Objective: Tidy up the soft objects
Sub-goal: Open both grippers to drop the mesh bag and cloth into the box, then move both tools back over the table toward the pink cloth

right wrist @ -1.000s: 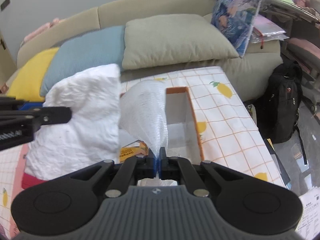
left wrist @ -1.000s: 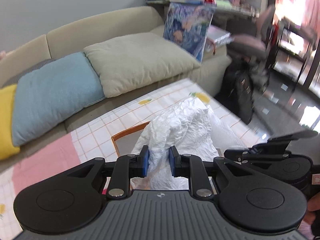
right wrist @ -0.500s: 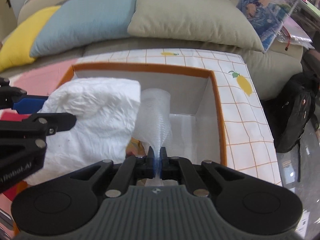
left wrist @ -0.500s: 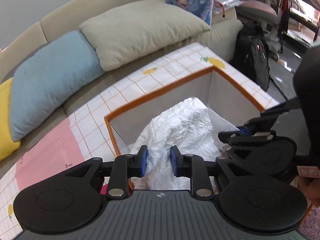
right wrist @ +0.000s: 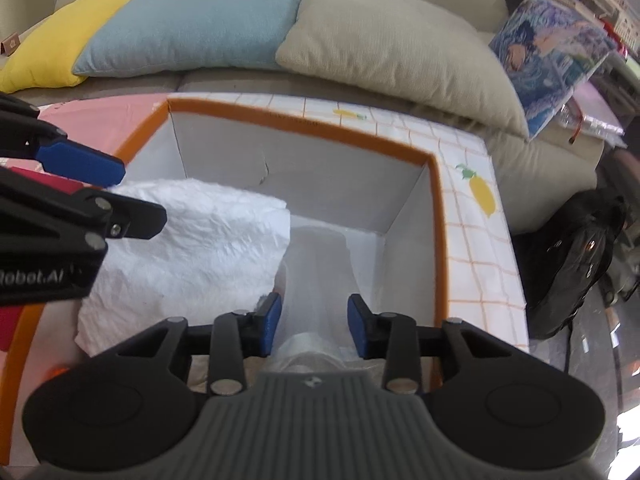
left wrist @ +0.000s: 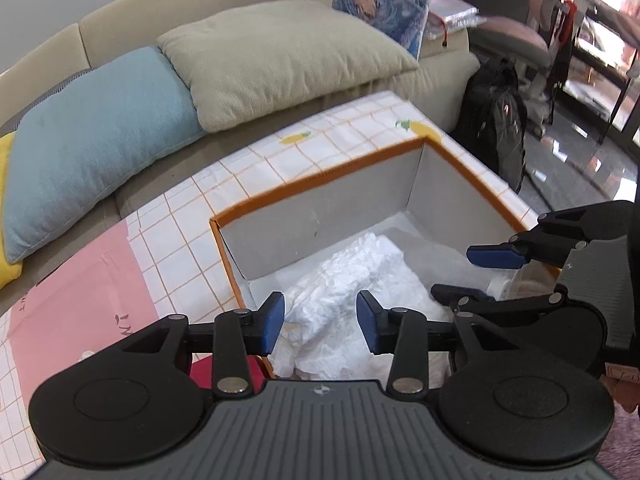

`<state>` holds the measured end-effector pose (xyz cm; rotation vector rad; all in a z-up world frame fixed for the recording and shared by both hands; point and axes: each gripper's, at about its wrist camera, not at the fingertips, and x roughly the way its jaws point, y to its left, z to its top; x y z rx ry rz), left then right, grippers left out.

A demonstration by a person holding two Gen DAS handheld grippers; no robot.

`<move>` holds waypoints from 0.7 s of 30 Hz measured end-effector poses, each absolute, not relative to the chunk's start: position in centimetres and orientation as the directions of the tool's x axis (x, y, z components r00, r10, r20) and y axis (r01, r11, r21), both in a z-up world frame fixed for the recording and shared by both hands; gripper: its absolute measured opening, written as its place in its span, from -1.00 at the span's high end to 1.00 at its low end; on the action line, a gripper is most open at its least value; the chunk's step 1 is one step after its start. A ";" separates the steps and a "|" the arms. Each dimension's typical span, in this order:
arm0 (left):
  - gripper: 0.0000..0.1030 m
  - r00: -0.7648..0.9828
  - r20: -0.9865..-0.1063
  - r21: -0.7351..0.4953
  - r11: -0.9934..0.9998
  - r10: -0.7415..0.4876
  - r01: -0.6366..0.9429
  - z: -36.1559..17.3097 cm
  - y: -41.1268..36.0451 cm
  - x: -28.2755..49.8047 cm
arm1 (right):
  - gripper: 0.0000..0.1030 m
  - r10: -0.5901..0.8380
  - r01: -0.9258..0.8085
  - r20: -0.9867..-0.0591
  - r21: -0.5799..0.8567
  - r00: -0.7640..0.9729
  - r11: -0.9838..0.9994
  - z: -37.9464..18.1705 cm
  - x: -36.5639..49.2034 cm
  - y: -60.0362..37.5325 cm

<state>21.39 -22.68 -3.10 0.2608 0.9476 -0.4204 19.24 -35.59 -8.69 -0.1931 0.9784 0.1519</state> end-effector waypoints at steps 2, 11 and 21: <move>0.07 0.522 -0.811 0.008 0.889 -0.263 0.459 -2.2 -22.3 21.0 | 0.07 0.033 -0.211 -0.818 -0.108 0.574 0.972 -7.6 18.8 -35.5; -0.05 0.635 -0.660 -0.094 0.883 -0.401 0.460 2.7 -18.7 16.5 | -0.23 0.056 -0.135 -0.717 -0.053 0.695 0.989 -2.3 14.4 -34.1; -0.05 0.701 -0.590 -0.090 0.895 -0.401 0.437 4.2 -14.5 10.5 | -0.39 0.057 -0.030 -0.670 0.052 0.740 0.998 -1.9 7.8 -29.7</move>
